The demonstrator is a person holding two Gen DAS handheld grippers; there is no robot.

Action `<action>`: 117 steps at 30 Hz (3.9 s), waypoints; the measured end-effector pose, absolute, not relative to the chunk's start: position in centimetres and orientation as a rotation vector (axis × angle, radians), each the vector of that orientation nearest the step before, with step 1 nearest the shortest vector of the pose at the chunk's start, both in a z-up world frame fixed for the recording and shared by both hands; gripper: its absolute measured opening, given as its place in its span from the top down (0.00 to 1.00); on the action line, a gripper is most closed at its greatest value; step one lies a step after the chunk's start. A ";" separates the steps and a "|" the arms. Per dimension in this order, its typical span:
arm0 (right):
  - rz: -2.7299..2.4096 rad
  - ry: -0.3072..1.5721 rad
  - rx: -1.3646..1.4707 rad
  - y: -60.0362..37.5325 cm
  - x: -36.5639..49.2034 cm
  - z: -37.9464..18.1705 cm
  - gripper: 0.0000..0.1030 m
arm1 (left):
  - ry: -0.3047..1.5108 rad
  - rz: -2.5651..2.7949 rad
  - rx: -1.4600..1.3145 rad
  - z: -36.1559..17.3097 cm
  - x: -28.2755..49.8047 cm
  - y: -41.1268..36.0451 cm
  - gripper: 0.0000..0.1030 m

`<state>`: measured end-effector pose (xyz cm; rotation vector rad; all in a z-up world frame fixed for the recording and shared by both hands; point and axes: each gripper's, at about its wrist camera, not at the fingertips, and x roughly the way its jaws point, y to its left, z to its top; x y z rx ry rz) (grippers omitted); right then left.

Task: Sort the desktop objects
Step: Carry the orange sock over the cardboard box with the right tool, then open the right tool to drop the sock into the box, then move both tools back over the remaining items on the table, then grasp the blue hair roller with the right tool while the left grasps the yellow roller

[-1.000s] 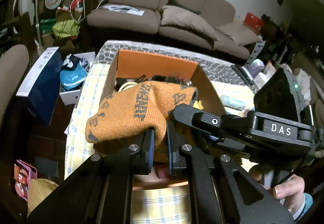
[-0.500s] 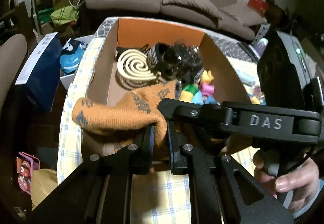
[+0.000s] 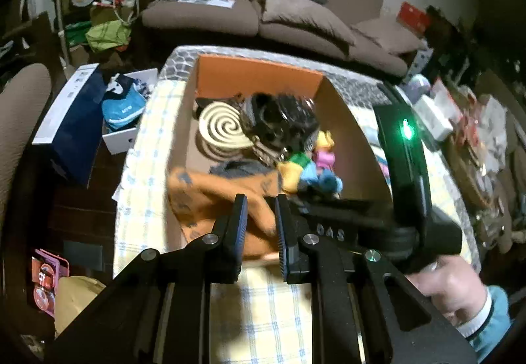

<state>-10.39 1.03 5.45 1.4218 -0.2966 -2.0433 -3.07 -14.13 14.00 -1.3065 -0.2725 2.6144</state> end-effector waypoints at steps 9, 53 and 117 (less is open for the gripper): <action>-2.069 -0.286 1.388 2.7 -10.4 7.4 0.61 | -0.338 2.595 -1.356 12.9 -6.5 -13.7 0.86; -2.517 -0.043 1.331 20.4 -8.7 11.6 0.05 | -0.276 2.598 -1.282 12.9 -5.1 -0.3 0.11; -2.615 -0.382 1.570 36.4 -13.5 2.7 0.68 | 0.113 2.483 -1.227 2.5 -12.3 20.7 0.65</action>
